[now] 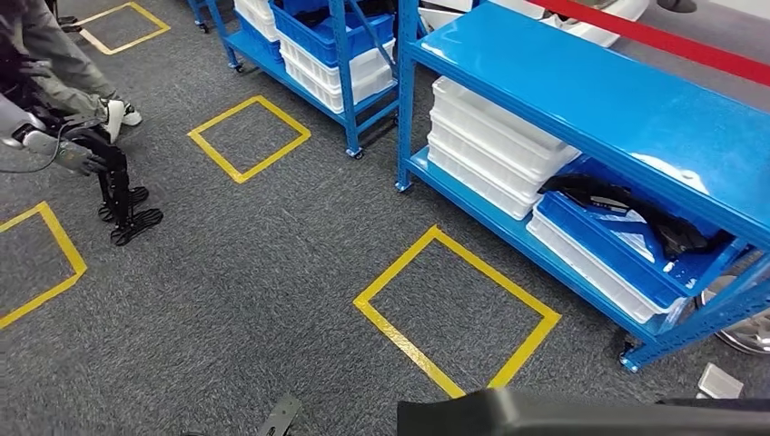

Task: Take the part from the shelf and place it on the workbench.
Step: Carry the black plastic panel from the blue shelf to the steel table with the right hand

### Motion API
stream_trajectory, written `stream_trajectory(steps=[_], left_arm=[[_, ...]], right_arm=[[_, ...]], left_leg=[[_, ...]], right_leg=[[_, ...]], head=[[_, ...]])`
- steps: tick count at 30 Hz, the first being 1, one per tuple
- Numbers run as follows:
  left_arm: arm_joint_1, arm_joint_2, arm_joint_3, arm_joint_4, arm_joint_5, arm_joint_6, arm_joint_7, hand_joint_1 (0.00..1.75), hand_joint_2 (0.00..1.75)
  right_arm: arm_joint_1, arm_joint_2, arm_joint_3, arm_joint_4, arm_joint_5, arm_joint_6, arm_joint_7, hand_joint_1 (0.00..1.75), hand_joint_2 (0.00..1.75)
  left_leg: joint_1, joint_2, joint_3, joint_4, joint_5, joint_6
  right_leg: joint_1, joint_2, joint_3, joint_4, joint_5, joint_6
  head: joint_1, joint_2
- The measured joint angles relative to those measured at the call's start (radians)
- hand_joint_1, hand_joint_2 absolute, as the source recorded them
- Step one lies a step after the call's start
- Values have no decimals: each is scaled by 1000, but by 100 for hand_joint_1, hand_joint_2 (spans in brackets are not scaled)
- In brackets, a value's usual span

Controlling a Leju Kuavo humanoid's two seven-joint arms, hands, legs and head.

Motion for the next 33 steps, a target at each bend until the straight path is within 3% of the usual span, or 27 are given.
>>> stream_trajectory(steps=[1,2,3,5,6,8,10,11,13,15,16,17,18,20,22,24,26,28,29,31,32,33], left_arm=[[-1,0,0,0,0,-1,0,175,175],[-1,-1,0,0,0,-2,1,175,175],[-1,-1,0,0,0,-2,2,175,175],[-1,-2,0,0,0,-2,3,175,175],[-1,-2,0,0,1,-2,3,175,175],[-2,-2,0,0,1,-2,4,175,175],[0,-2,0,0,2,-2,4,175,175],[3,-1,0,0,2,-2,4,175,175],[4,-1,0,0,2,-1,4,175,175],[2,-2,0,0,2,1,4,175,175],[2,-2,0,0,2,1,4,175,175],[3,-2,0,0,2,1,4,175,175],[4,-2,0,0,2,1,4,175,175],[6,-2,0,0,1,2,5,175,175],[4,-2,0,0,1,2,5,175,175],[3,-2,0,0,0,2,5,175,175],[4,-2,0,0,0,2,7,175,175],[4,-2,0,0,-1,2,8,175,175],[2,-2,0,0,-2,3,8,175,175],[-2,-2,0,0,-5,2,9,175,175],[-2,-2,0,0,-5,2,9,175,175],[-1,-2,0,0,-6,2,10,175,175]], right_arm=[[2,-1,0,0,0,0,1,175,175],[3,-1,0,0,-1,0,2,175,175],[4,-2,0,0,-1,0,2,175,175],[4,-2,0,0,-1,0,2,175,175],[4,-3,0,0,-1,0,3,175,175],[3,-4,0,1,-1,0,3,175,175],[3,-5,0,2,0,0,4,175,175],[2,-5,0,2,0,0,4,175,175],[1,-5,0,2,1,0,4,175,175],[1,-5,0,2,2,0,5,175,175],[1,-5,0,2,2,0,5,175,175],[1,-5,0,2,2,0,6,175,175],[1,-5,0,2,3,0,6,175,175],[1,-5,0,2,4,0,8,175,175],[1,-5,0,2,6,0,9,175,175],[1,-5,0,2,8,0,10,175,175],[1,-6,0,2,11,0,11,175,175],[1,-6,0,2,13,0,12,175,175],[2,-6,0,2,13,0,12,175,175],[6,-7,0,2,14,0,14,175,175],[8,-8,0,2,14,-1,15,175,175],[11,-8,0,2,13,-1,15,175,175]], left_leg=[[1,-13,0,0,0,0],[2,-28,1,1,-1,0],[3,-42,2,2,-2,-1],[7,-70,6,7,-7,-7],[8,-83,6,11,-10,-12],[11,-106,-3,21,-14,-23],[16,-126,-12,23,-12,-34],[16,-127,-13,25,-14,-39],[13,-91,-29,65,-40,-51],[17,-39,-84,175,-90,-64],[21,-27,-117,234,-111,-69],[25,-21,-139,274,-118,-72],[28,-18,-145,280,-107,-74],[30,-4,-102,185,-42,-74],[25,32,-43,63,6,-67],[16,47,-28,22,10,-58],[15,27,-27,15,11,-47],[20,9,-20,2,16,-34],[23,0,-16,-3,19,-29],[22,-20,-15,-4,18,-22],[21,-32,-15,-4,18,-21],[20,-45,-14,-3,17,-21]], right_leg=[[-2,6,-33,57,-17,3],[-5,7,-56,89,-15,6],[-7,8,-62,83,7,8],[-12,22,-28,-24,90,11],[-15,43,-6,-82,121,11],[-19,79,21,-152,140,8],[-17,76,27,-163,134,-3],[-16,64,30,-167,136,-9],[-19,37,42,-180,137,-22],[-19,10,50,-185,134,-31],[-18,-5,52,-185,131,-34],[-17,-18,54,-185,128,-35],[-18,-30,57,-185,125,-34],[-19,-53,68,-185,118,-29],[-17,-71,78,-184,109,-19],[-14,-86,85,-185,103,-8],[-15,-96,93,-189,98,3],[-19,-63,86,-160,73,12],[-20,-36,65,-116,47,14],[-20,0,-3,16,-11,15],[-20,6,-34,67,-23,16],[-20,8,-50,89,-16,16]], head=[[1,0],[2,0],[2,0],[2,0],[3,0],[4,0],[3,0],[3,0],[-5,0],[-14,0],[-15,0],[-15,0],[-16,0],[-17,0],[-19,0],[-20,0],[-20,0],[-17,0],[-14,0],[-10,0],[-9,0],[-8,0]])
